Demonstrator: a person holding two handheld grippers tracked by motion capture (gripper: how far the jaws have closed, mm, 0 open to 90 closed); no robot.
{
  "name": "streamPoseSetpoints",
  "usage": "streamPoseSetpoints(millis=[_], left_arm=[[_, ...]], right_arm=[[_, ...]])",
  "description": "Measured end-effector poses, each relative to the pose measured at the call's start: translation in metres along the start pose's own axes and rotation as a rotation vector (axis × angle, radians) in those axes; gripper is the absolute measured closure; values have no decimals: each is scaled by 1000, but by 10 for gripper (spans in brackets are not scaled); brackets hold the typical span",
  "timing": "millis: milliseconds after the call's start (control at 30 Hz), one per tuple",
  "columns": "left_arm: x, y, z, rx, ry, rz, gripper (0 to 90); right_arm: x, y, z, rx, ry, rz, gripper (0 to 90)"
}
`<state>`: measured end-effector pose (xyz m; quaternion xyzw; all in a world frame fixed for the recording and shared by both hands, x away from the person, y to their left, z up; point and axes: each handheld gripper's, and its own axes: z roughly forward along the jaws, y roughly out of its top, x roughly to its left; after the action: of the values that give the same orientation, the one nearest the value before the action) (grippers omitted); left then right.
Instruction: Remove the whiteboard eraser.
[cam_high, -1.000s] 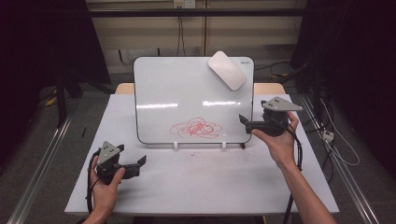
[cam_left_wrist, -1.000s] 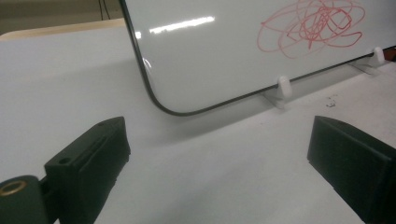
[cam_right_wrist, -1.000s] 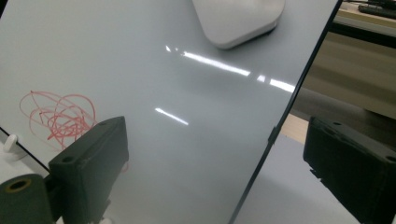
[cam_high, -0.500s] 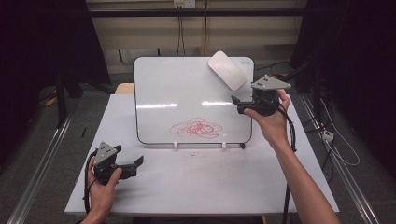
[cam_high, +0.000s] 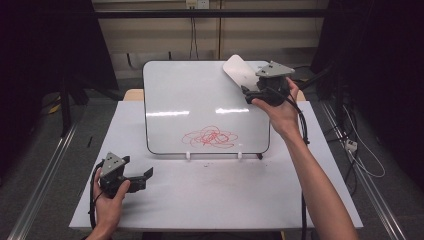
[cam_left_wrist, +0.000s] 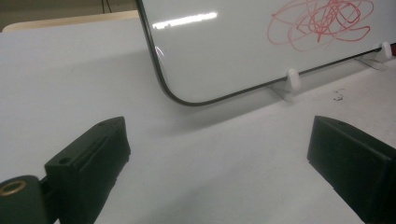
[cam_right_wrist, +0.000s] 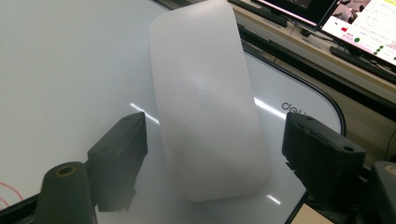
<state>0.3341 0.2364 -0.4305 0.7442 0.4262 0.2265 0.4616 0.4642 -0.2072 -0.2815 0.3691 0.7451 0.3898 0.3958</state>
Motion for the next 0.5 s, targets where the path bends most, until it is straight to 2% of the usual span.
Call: streamPoseSetpoints(millis=[133,200,367,500], left_arm=[[-1,0,0,-4,2,-2,53],[0,0,-1,2,0,3,54],[-1,-1,-2,-5,-3,1,55],[0,-1,-3,-5,-6,-3,55]], right_arm=[[-1,8,10,20,14,-15,218],[0,11,14,18,-3,-30,220],[5,18,24,34,-7,-54,198],[10,20,30,44,-18,-98,213]])
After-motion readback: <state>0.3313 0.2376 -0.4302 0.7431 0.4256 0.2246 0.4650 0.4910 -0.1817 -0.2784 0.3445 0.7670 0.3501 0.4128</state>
